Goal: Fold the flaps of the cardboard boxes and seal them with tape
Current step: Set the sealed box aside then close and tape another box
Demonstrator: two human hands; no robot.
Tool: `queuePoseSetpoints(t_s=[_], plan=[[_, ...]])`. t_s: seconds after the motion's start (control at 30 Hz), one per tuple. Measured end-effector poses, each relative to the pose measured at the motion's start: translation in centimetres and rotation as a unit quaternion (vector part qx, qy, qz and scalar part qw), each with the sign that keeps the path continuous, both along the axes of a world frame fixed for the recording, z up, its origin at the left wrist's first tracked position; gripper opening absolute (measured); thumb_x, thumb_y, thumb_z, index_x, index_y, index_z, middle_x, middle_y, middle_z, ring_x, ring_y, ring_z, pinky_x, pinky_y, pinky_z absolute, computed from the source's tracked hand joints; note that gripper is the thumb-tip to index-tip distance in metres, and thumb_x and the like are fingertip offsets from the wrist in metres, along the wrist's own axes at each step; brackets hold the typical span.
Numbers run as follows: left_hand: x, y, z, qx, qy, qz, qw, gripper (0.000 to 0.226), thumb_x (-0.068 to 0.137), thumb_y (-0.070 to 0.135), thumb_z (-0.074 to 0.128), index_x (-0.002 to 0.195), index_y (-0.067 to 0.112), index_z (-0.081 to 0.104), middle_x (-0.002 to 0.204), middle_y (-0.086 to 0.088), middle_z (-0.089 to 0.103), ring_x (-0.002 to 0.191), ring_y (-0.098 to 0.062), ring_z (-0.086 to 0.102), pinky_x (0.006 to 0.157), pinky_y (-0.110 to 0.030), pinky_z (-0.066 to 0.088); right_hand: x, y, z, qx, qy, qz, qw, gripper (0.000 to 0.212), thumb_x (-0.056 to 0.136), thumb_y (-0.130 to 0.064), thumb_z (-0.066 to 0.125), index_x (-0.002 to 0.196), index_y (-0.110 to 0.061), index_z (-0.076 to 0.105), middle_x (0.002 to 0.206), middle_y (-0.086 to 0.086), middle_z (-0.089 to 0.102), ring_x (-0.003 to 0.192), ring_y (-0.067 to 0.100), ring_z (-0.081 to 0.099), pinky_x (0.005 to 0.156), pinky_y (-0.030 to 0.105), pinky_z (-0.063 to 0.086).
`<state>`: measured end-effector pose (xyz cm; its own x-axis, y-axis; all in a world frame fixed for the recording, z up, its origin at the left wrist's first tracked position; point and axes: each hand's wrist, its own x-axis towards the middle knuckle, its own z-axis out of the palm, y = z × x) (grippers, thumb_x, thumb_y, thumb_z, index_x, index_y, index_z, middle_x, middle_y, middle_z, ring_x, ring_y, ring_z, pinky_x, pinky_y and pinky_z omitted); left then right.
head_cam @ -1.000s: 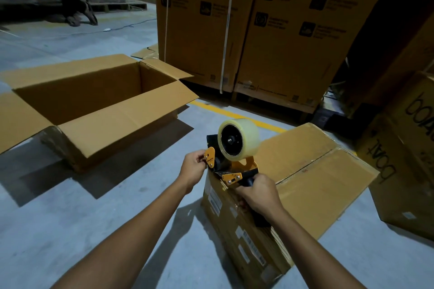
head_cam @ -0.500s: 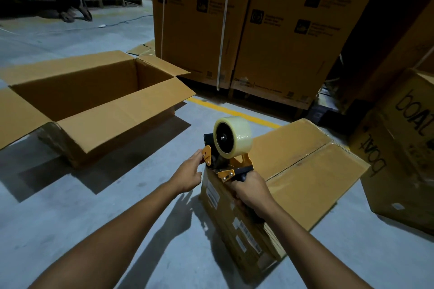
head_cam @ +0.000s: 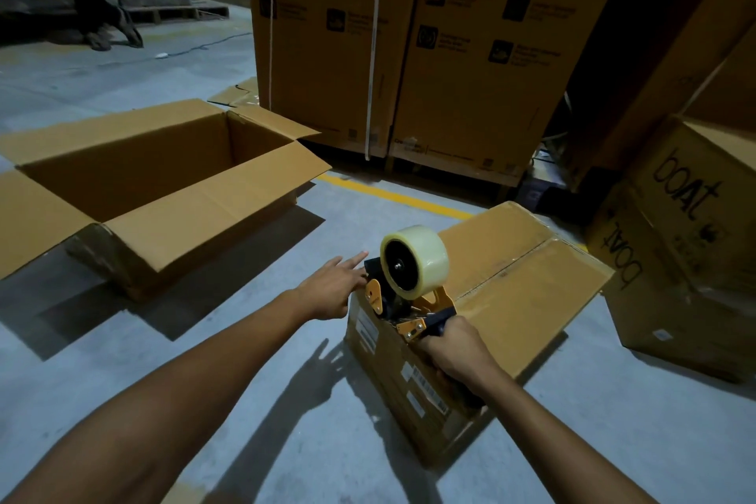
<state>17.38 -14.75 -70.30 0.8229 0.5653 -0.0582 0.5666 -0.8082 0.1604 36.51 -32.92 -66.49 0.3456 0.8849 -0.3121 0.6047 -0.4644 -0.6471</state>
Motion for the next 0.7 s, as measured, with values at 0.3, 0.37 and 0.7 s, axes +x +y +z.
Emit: queuePoseSetpoints(t_s=[0.3,0.37,0.7], plan=[[0.4,-2.3,1.0,-0.019,0.039,0.041,0.998,0.091,0.08,-0.018,0.049,0.154,0.032,0.032,0.165,0.013,0.016,0.153,-0.016,-0.007,0.121,-0.058,0.003,1.5,-6.0,0.7,-0.014,0.03,-0.018,0.999,0.006,0.086,-0.021,0.065,0.083,-0.017,0.068,0.063,0.003,0.063,0.053,0.019,0.056,0.05,0.029,0.046],[0.9,-3.8,1.7,0.016,0.065,0.012,0.998,0.082,0.085,-0.011,0.052,0.155,0.027,0.031,0.166,0.006,0.015,0.153,-0.018,-0.007,0.121,-0.059,0.005,1.1,-7.0,0.8,-0.012,0.008,-0.025,1.0,0.01,0.088,-0.022,0.065,0.078,-0.019,0.066,0.065,0.003,0.064,0.055,0.018,0.058,0.049,0.028,0.046],[1.6,-9.0,0.7,0.049,0.065,0.013,0.997,0.082,0.082,-0.008,0.049,0.154,0.028,0.033,0.164,0.007,0.022,0.154,-0.02,-0.007,0.118,-0.061,-0.009,0.4,-10.3,1.7,-0.015,-0.061,-0.021,0.998,0.007,0.091,-0.02,0.062,0.088,-0.015,0.065,0.071,0.004,0.062,0.059,0.018,0.058,0.052,0.029,0.047]])
